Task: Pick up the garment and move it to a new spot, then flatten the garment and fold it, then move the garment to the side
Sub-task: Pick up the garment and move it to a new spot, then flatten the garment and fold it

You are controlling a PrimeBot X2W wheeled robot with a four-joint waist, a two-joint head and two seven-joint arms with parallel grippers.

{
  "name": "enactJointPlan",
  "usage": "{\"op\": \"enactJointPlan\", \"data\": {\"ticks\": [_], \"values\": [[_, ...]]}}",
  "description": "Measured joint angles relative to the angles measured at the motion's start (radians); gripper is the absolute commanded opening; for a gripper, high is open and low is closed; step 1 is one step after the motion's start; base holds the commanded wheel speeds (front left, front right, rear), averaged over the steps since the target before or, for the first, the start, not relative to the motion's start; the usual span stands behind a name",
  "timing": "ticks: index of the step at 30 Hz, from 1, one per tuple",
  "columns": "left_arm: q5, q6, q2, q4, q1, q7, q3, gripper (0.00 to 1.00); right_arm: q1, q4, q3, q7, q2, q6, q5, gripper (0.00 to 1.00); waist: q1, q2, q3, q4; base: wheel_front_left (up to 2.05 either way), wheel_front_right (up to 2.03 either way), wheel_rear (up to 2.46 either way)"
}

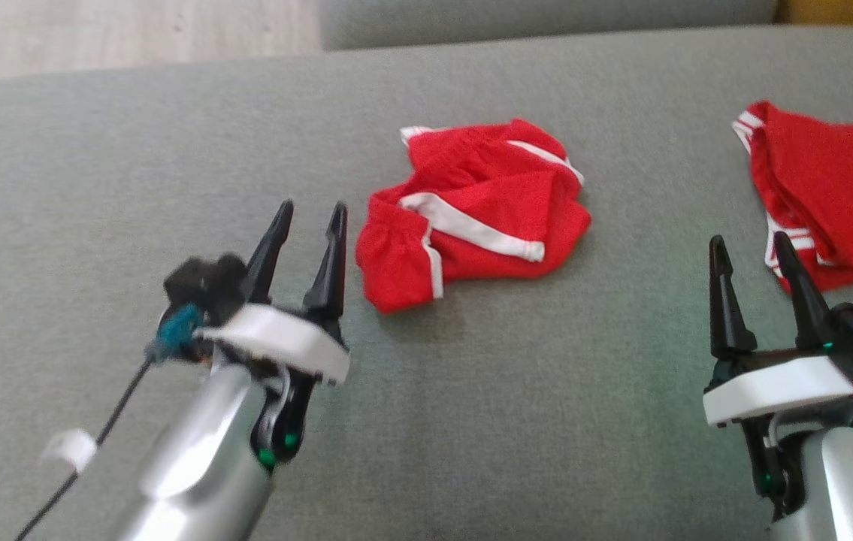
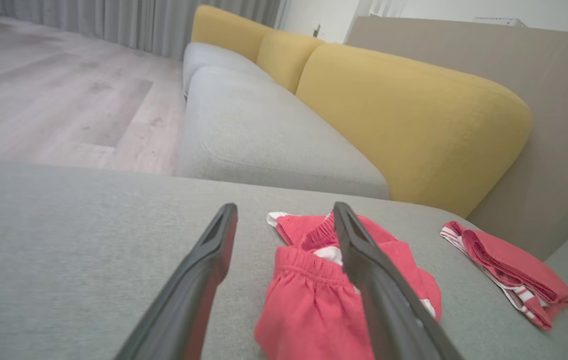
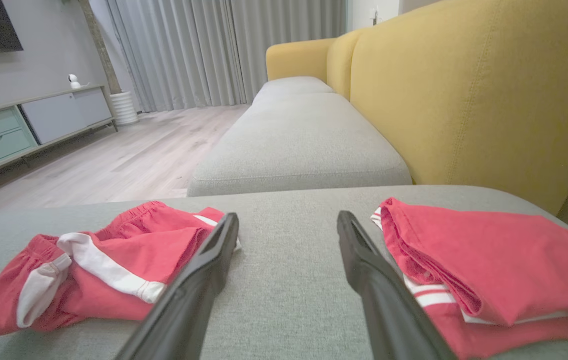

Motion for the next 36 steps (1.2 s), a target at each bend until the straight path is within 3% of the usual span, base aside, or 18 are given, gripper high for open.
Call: {"op": "enactJointPlan", "data": {"ticks": [3,10,17,26,36], "values": [[0.012,0.019,0.015,-0.030,0.044,-0.009,-0.001,1.00,0.005,0.003,-0.002,0.000,0.000,0.000,-0.001,1.00,0.0000,0.0000,-0.020,0.014,0.00,0.00,0.00],[0.024,0.121,0.067,-0.137,0.227,-0.041,0.015,1.00,0.069,0.016,-0.001,0.001,0.000,0.000,-0.008,1.00,-0.0001,0.0000,-0.081,0.059,0.00,0.00,0.00],[0.049,0.195,0.113,-0.209,0.362,-0.054,0.035,1.00,0.138,0.028,0.005,0.000,0.001,0.000,-0.007,1.00,0.0000,0.0000,-0.123,0.095,0.00,0.00,0.00],[0.053,0.227,0.127,-0.280,0.476,-0.061,0.031,1.00,0.186,0.051,0.010,-0.016,0.002,0.000,0.008,1.00,0.0000,0.0000,-0.155,0.103,0.00,0.00,0.00],[0.055,0.244,0.132,-0.299,0.482,-0.056,0.028,1.00,0.204,0.068,0.027,-0.024,0.002,0.000,0.021,1.00,0.0001,0.0000,-0.158,0.103,0.00,0.00,0.00]]}}
